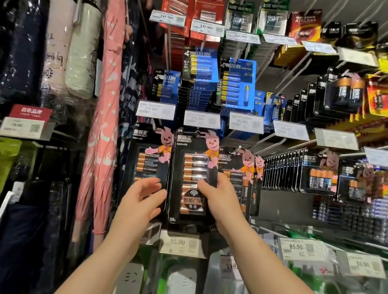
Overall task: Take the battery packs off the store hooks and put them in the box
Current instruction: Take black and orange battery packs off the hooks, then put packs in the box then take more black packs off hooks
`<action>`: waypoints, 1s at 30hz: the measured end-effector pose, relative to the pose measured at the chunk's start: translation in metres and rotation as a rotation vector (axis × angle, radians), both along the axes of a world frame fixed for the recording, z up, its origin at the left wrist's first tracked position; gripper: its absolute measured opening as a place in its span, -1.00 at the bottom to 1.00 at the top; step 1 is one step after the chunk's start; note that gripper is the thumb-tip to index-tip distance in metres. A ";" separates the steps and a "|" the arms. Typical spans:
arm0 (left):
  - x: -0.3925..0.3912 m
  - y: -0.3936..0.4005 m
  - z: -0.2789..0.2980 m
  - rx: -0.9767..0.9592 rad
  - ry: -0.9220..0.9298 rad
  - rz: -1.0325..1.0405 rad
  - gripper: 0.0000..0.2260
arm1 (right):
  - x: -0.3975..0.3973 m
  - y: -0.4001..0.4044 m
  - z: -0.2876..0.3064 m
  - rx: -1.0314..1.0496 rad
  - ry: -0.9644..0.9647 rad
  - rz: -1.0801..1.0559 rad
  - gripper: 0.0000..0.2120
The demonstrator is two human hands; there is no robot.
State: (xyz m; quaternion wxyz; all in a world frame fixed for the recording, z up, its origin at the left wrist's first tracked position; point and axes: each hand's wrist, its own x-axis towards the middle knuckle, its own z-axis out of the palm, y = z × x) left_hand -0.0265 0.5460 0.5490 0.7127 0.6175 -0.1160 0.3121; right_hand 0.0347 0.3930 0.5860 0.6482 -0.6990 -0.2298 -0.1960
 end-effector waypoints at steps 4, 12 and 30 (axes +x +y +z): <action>-0.001 0.002 -0.001 0.019 0.015 -0.008 -0.80 | 0.004 0.002 0.006 0.016 0.062 -0.001 -0.96; 0.008 0.014 -0.009 -0.007 0.044 0.005 -0.87 | 0.027 0.012 -0.008 -0.004 0.090 -0.120 -0.86; -0.010 -0.033 -0.011 0.027 0.095 0.022 -0.90 | 0.026 0.010 -0.015 -0.056 0.054 -0.152 -0.78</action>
